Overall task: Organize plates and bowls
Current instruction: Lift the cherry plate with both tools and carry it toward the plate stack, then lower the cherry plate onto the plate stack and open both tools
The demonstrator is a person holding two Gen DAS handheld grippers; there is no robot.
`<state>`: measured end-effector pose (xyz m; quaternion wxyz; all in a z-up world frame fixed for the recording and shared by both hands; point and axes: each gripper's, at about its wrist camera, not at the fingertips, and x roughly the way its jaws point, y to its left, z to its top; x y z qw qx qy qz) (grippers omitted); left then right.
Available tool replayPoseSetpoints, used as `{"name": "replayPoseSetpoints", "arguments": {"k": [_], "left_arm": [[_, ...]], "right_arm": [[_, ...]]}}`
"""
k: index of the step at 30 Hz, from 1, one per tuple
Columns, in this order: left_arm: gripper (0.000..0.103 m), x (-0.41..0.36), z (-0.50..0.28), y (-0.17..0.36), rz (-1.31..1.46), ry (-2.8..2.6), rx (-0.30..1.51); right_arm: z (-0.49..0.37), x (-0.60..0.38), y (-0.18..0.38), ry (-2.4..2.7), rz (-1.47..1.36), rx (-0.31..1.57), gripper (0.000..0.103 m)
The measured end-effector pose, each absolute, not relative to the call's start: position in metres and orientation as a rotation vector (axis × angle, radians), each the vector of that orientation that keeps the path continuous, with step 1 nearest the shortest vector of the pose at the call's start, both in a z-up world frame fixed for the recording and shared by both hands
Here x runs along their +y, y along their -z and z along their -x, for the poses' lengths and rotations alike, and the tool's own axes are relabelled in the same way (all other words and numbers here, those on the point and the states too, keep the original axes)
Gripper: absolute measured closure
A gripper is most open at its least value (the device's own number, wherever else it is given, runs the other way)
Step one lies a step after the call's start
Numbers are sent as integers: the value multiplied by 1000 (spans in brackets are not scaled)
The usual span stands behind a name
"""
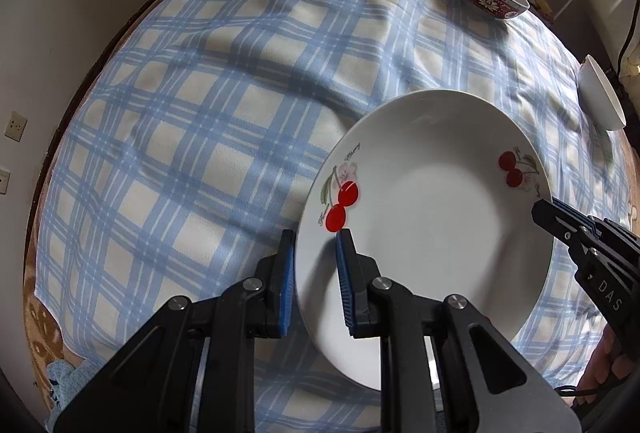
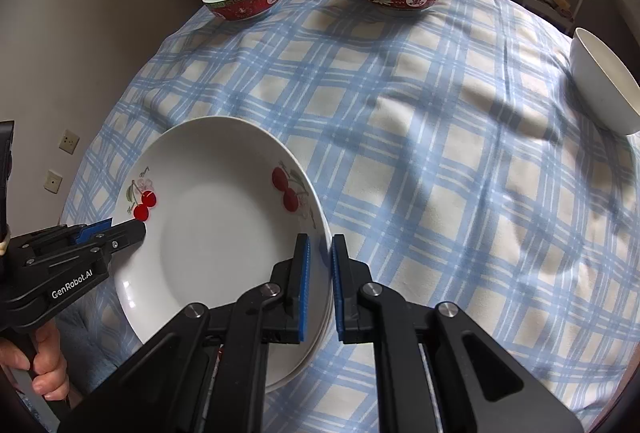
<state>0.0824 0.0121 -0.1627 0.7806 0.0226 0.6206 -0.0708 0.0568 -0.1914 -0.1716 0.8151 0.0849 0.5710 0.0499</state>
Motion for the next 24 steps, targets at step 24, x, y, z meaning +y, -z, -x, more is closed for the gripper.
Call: {"name": "replayPoseSetpoints", "arguments": {"k": [24], "left_arm": [[83, -7, -83, 133, -119, 193, 1241]], "right_arm": [[-63, -206, 156, -111, -241, 1198, 91]]}}
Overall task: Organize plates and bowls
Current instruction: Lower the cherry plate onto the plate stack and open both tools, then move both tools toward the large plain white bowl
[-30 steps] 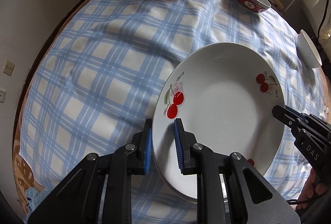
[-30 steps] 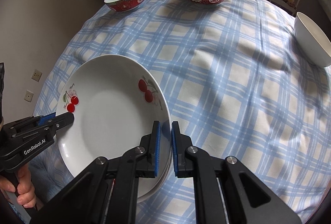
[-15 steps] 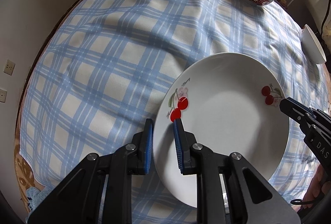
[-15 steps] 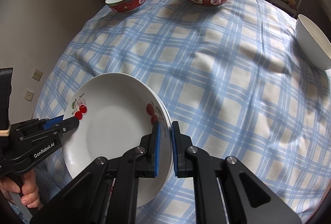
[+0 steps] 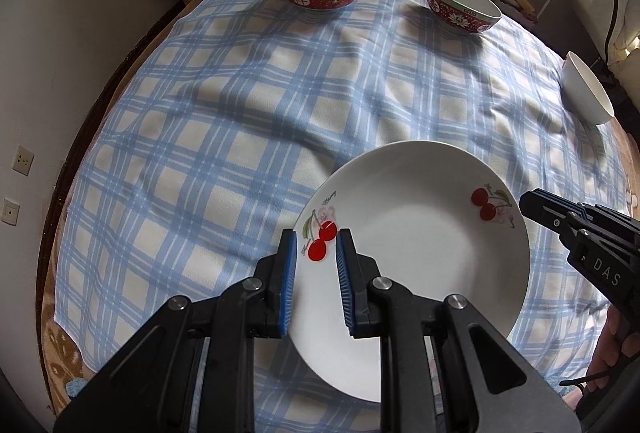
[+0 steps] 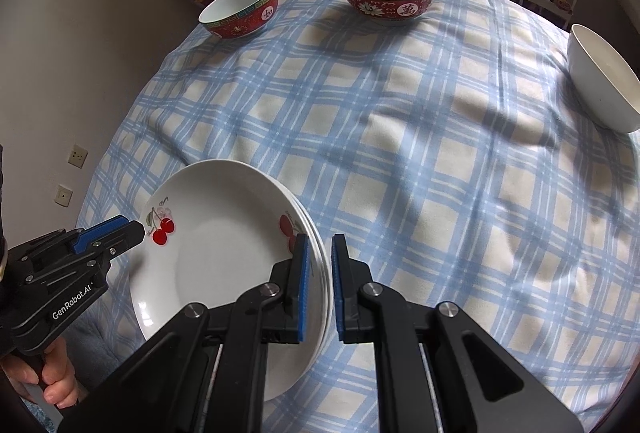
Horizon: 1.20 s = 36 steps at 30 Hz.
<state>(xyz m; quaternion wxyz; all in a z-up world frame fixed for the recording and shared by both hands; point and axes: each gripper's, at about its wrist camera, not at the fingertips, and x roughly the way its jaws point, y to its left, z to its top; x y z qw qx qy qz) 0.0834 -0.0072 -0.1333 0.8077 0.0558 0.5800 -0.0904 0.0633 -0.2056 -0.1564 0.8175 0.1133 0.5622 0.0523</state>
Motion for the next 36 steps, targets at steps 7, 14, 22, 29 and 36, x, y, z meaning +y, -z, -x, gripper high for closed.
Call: {"name": "replayPoseSetpoints", "arguments": {"k": [7, 14, 22, 29, 36], "left_arm": [[78, -45, -99, 103, -169, 239, 1185], [58, -95, -125, 75, -205, 307, 1126], [23, -166, -155, 64, -291, 354, 1095], [23, -236, -184, 73, -320, 410, 1125], [23, -298, -202, 73, -306, 472, 1103]], "right_arm": [[-73, -242, 131, -23, -274, 1135, 80], [-85, -296, 104, 84, -297, 1074, 51], [-95, -371, 93, 170, -379, 1025, 17], [-105, -426, 90, 210, -372, 1029, 17], [-113, -484, 91, 303, -369, 1011, 17]]}}
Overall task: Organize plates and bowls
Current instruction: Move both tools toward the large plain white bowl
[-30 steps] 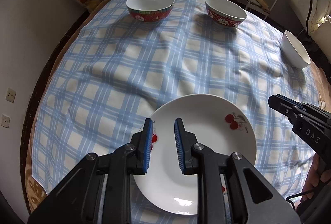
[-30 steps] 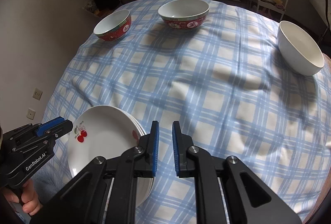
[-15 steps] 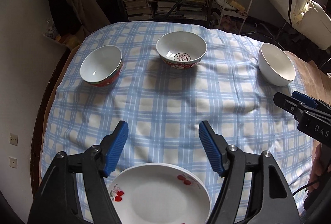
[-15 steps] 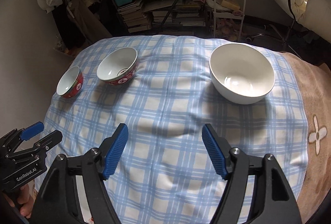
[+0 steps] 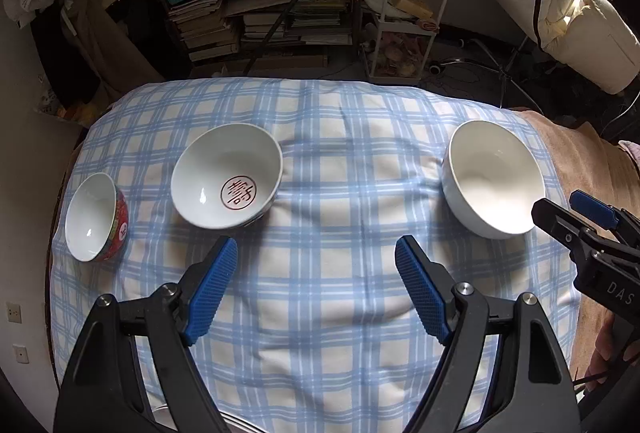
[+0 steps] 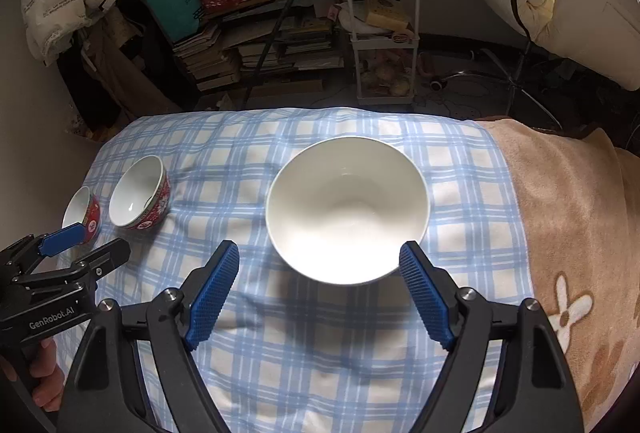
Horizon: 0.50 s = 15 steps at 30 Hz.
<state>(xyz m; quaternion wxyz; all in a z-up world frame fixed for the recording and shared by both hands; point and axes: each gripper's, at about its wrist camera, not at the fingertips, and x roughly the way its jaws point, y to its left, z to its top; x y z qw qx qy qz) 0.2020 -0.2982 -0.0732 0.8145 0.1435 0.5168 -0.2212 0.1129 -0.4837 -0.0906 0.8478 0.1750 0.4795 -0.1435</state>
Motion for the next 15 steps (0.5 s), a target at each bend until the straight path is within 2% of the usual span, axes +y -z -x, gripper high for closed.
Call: {"name": "replayPoseSetpoints", "arguments": {"k": [13, 15], "left_arm": [[23, -390, -220, 106, -348, 588, 1108], [23, -400, -224, 115, -341, 597, 1136]], "right_arm": [[-121, -552, 145, 382, -456, 1098, 17], [-122, -555, 153, 381, -462, 1117, 19]]}}
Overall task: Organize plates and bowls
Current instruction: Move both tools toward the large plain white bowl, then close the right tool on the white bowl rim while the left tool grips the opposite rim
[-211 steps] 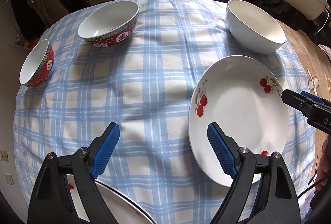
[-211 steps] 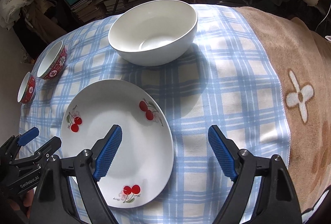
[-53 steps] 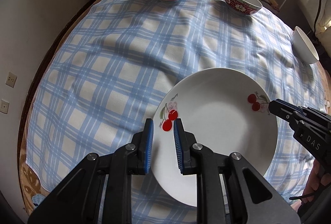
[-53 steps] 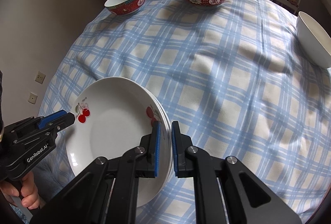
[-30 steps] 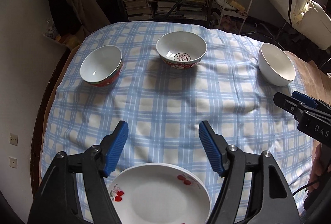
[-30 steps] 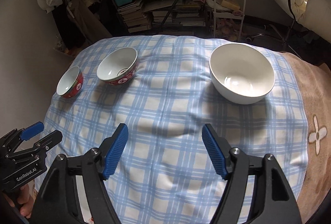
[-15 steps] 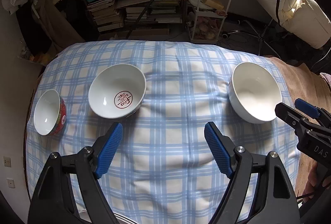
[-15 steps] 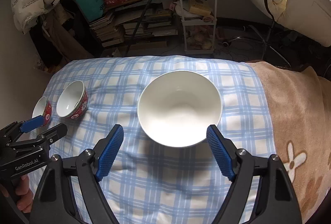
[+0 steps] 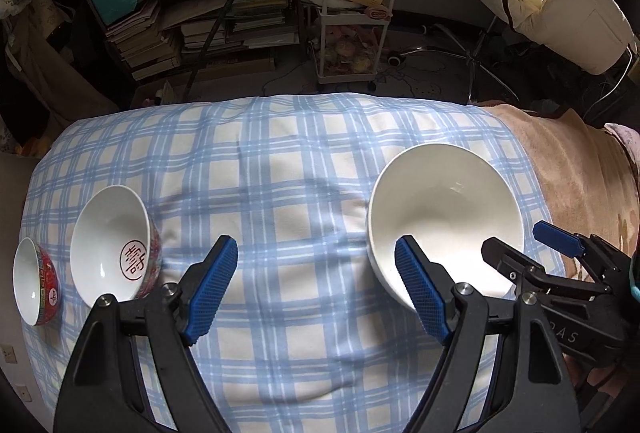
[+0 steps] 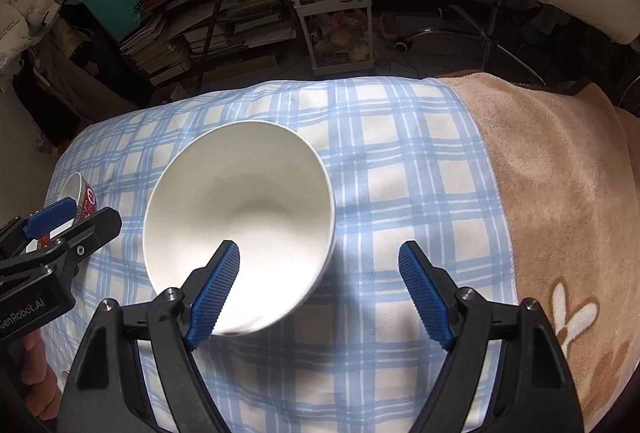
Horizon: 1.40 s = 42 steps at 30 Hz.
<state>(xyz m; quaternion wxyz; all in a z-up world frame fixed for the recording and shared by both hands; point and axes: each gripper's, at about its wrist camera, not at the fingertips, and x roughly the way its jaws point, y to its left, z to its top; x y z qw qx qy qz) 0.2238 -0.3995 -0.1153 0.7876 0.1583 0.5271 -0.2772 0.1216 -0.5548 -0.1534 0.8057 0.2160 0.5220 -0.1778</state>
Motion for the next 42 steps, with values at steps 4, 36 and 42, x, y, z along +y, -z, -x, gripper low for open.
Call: {"name": "replayPoseSetpoints", "arguments": {"k": [4, 36, 42], "left_arm": [[52, -414, -231, 137, -293, 614, 1239], [94, -317, -190, 128, -278, 555, 1271], [94, -265, -183, 116, -266, 506, 1267]], "right_arm": [[-124, -561, 170, 368, -505, 1161, 50], [-107, -464, 158, 247, -553, 1143, 82], [-102, -416, 151, 188, -534, 1139, 82]]}}
